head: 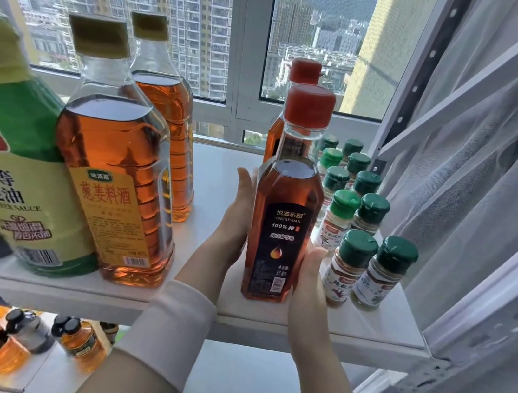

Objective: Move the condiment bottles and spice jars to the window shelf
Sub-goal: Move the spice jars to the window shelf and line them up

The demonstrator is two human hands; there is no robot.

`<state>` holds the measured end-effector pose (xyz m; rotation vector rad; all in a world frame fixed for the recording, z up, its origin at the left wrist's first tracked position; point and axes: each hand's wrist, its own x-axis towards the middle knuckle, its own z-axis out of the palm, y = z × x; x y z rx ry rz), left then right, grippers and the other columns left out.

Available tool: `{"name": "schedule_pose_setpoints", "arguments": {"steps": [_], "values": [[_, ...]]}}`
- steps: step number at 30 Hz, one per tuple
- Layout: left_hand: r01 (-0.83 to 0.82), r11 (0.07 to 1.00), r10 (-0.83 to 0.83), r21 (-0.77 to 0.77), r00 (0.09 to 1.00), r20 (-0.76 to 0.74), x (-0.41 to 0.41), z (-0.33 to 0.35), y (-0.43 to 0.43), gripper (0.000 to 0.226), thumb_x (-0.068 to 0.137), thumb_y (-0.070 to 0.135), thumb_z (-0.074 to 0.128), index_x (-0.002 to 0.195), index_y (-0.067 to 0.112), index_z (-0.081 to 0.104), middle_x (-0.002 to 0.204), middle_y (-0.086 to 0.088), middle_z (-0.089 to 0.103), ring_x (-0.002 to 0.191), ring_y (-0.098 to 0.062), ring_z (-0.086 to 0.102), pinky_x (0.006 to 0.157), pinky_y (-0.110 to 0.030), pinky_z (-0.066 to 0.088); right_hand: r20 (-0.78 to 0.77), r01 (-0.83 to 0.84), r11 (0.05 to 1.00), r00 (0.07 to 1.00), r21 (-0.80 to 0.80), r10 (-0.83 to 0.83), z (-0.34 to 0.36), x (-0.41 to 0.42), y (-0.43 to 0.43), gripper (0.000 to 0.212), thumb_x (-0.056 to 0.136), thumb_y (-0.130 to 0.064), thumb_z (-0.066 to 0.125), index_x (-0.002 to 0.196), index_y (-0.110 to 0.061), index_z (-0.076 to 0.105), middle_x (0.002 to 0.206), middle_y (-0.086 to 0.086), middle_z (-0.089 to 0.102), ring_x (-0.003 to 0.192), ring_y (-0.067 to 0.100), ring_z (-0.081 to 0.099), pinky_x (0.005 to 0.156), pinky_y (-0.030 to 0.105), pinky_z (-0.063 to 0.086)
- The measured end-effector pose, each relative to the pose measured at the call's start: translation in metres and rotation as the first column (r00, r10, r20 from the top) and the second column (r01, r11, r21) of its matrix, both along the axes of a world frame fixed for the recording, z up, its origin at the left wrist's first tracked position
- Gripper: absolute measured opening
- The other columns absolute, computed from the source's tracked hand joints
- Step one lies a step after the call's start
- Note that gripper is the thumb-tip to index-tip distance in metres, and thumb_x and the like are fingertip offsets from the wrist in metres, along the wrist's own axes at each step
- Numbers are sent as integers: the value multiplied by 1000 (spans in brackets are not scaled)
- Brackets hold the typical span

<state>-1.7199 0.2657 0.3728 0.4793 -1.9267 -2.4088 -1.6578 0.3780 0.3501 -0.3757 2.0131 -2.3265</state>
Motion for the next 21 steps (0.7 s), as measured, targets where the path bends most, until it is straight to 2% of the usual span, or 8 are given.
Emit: {"name": "schedule_pose_setpoints", "arguments": {"steps": [1, 3, 5, 8, 11, 15, 18, 21], "values": [[-2, 1000, 2, 13, 998, -59, 1, 1, -1, 70, 96, 53, 26, 141, -1, 28, 145, -26, 32, 133, -42, 32, 110, -51, 29, -32, -14, 1000, 999, -5, 14, -2, 1, 1, 107, 61, -92, 34, 141, -22, 37, 144, 3, 45, 135, 18, 38, 112, 47, 31], [48, 999, -49, -11, 992, -117, 6, 2, -6, 109, 65, 88, 31, 145, 14, 25, 149, -18, 29, 136, -36, 30, 112, -54, 23, -45, -28, 999, 999, 29, 29, -6, 1, 5, 94, 66, -80, 51, 137, -19, 41, 138, 9, 50, 127, 22, 49, 104, 45, 42], [46, 999, -47, -15, 992, -116, 8, -3, -6, 123, 44, 97, 30, 144, 25, 29, 150, -9, 32, 137, -28, 32, 113, -52, 23, -20, -31, 998, 999, 53, 32, -8, 2, 7, 76, 68, -59, 63, 130, -19, 46, 125, 7, 60, 110, 14, 61, 90, 32, 53], [27, 1000, -27, 1, 989, -146, 18, -7, -3, 124, 42, 97, 26, 144, 27, 31, 150, -7, 33, 136, -26, 34, 113, -51, 24, -25, -21, 999, 999, 48, 23, -5, 4, 10, 61, 72, -39, 67, 126, -18, 48, 117, 1, 64, 104, 9, 63, 87, 30, 54], [-4, 999, -3, -46, 988, -156, 24, -10, 1, 127, 39, 102, 24, 142, 29, 33, 150, -5, 34, 137, -26, 34, 112, -53, 23, -55, 19, 999, 998, 34, -17, -3, 4, 11, 56, 72, -32, 65, 123, -13, 51, 113, 2, 64, 99, 8, 64, 85, 26, 54], [-71, 994, 56, -83, 983, -175, 36, -4, 6, 129, 38, 102, 20, 143, 28, 32, 150, -3, 33, 138, -23, 31, 113, -51, 21, -61, 55, 998, 997, 39, -53, -2, 6, 10, 57, 73, -34, 66, 124, -15, 52, 114, 1, 64, 100, 9, 64, 84, 23, 54], [-149, 980, 114, -128, 962, -246, 49, 2, 11, 114, 52, 94, 9, 146, 31, 23, 154, 6, 22, 142, -15, 18, 117, -46, 10, -66, 65, 997, 996, 42, -63, -2, 9, 9, 64, 73, -41, 70, 129, -17, 48, 118, 0, 62, 106, 14, 62, 88, 29, 54], [-218, 966, 166, -140, 936, -311, 68, 5, 13, 124, 42, 99, 15, 146, 31, 21, 153, 12, 21, 141, -5, 16, 117, -36, 7, -51, 76, 995, 996, 70, -73, -4, 10, 8, 72, 73, -48, 68, 134, -19, 43, 127, 1, 57, 115, 18, 58, 92, 35, 52]]}}
